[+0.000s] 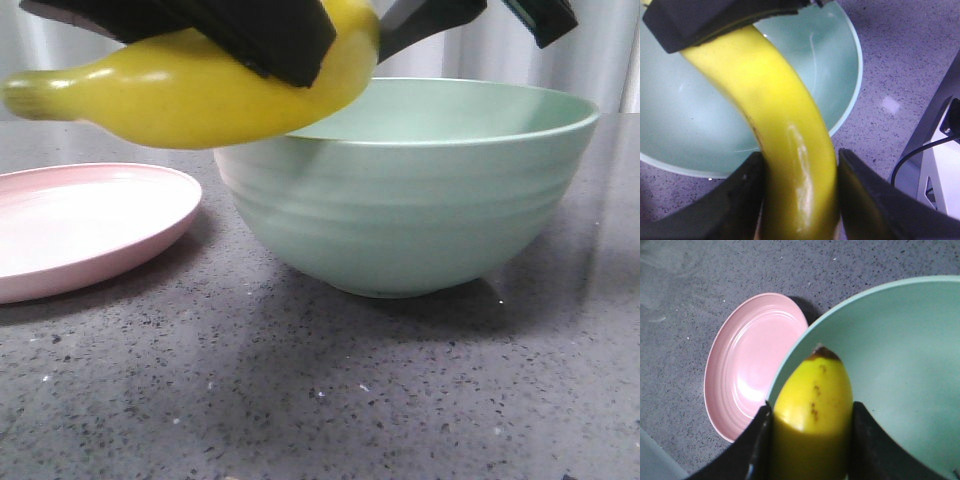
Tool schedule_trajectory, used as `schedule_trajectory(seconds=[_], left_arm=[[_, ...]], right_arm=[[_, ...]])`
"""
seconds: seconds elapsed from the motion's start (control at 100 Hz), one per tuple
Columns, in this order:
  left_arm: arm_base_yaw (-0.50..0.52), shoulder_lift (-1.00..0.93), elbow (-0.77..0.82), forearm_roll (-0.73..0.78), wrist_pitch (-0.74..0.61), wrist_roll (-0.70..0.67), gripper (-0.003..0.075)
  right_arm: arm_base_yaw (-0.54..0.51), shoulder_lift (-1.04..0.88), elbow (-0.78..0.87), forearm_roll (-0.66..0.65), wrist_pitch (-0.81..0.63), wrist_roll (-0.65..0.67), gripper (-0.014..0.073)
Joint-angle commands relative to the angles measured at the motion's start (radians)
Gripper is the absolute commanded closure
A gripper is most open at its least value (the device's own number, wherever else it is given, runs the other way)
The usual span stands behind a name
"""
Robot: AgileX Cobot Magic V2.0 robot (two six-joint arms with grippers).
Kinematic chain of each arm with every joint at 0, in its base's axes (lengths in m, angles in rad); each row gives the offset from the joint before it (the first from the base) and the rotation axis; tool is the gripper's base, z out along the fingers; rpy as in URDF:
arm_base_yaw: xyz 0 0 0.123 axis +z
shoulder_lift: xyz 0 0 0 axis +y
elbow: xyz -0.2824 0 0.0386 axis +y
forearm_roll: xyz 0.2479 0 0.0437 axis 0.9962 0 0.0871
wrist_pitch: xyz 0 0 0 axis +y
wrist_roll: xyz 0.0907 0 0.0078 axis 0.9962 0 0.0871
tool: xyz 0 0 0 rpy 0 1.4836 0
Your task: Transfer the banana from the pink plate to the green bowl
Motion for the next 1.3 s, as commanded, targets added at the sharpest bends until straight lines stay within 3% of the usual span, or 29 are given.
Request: schedule_trajectory(seconds=[0.0,0.27,0.52,0.77,1.29], left_arm=[[-0.010,-0.026,-0.035,-0.015,-0.103,0.012,0.0429],[-0.010,-0.072,-0.072,-0.013,-0.133,0.012,0.0429],[-0.010,-0.133,-0.074,-0.011,-0.182,0.012,0.0418],[-0.010,-0.149,-0.074,-0.011,-0.182,0.012,0.0415],[-0.010,-0.149,-0.074,-0.011,-0.191,0.012,0.0415]], right_arm=[[0.000,-0.023,-0.034,-0.003,-0.046,-0.023,0.0583],[-0.011,-0.047,-0.095,-0.022,-0.045,-0.023,0.0596],[-0.105,-0.080,-0.138,-0.251,-0.047,-0.023,0.0596],[-0.150,-0.060,-0.138,-0.381,-0.054,-0.023,0.0596],[-0.103,0.056,-0.137,-0.419,-0.048,-0.023,0.0566]])
